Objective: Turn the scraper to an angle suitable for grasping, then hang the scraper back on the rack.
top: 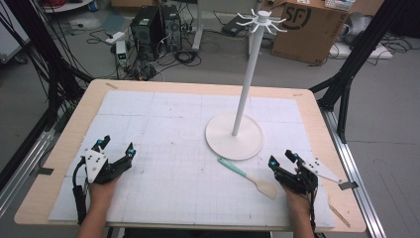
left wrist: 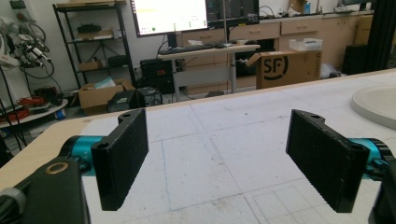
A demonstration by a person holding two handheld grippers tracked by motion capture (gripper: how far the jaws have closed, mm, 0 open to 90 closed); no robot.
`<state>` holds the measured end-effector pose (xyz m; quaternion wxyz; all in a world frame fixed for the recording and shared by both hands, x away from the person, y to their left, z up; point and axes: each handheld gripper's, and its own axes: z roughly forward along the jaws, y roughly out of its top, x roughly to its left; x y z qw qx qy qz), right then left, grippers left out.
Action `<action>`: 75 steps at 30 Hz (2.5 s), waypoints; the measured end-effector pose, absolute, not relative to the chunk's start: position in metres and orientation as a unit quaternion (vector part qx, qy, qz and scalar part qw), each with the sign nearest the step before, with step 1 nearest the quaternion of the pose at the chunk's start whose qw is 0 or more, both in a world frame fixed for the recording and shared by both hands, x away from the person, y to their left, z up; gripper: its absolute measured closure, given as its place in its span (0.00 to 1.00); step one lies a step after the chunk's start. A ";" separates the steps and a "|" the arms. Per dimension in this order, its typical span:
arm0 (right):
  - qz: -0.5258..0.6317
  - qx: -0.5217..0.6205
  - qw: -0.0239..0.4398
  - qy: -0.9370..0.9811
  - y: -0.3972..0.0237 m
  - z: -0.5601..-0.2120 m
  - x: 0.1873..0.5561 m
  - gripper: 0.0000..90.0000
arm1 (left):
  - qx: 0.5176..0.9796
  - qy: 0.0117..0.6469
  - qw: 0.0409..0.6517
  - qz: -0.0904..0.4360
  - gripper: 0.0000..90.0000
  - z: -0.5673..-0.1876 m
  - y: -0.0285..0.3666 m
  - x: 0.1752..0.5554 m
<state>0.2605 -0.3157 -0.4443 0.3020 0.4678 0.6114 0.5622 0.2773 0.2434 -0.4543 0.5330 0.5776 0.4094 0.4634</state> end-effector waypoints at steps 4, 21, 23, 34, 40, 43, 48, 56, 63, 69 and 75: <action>0.527 0.482 0.395 0.578 -0.309 -0.445 0.254 0.29 | 0.578 0.410 0.533 0.463 0.24 -0.454 0.243 0.277; 0.514 0.506 0.431 0.542 -0.309 -0.449 0.255 0.18 | 0.577 0.411 0.533 0.462 0.24 -0.454 0.244 0.278; 0.514 0.498 0.430 0.551 -0.307 -0.449 0.256 0.18 | 0.577 0.412 0.534 0.461 0.25 -0.454 0.244 0.278; 0.513 0.481 0.423 0.571 -0.303 -0.450 0.259 0.18 | 0.579 0.408 0.534 0.462 0.24 -0.454 0.243 0.278; 0.514 0.468 0.425 0.579 -0.303 -0.450 0.260 0.18 | 0.579 0.406 0.533 0.464 0.24 -0.454 0.243 0.277; 0.519 0.470 0.424 0.574 -0.302 -0.450 0.256 0.18 | 0.578 0.409 0.534 0.463 0.24 -0.454 0.243 0.277; 0.521 0.481 0.435 0.556 -0.303 -0.448 0.253 0.18 | 0.576 0.413 0.534 0.461 0.24 -0.454 0.244 0.278; 0.517 0.488 0.426 0.559 -0.304 -0.450 0.257 0.18 | 0.578 0.408 0.533 0.464 0.24 -0.454 0.243 0.277; 0.512 0.485 0.427 0.567 -0.303 -0.450 0.258 0.18 | 0.574 0.413 0.534 0.463 0.24 -0.454 0.244 0.277; 0.510 0.482 0.427 0.571 -0.302 -0.450 0.258 0.18 | 0.576 0.412 0.533 0.463 0.24 -0.454 0.244 0.277; 0.511 0.481 0.425 0.573 -0.302 -0.450 0.258 0.18 | 0.575 0.412 0.534 0.463 0.24 -0.454 0.244 0.277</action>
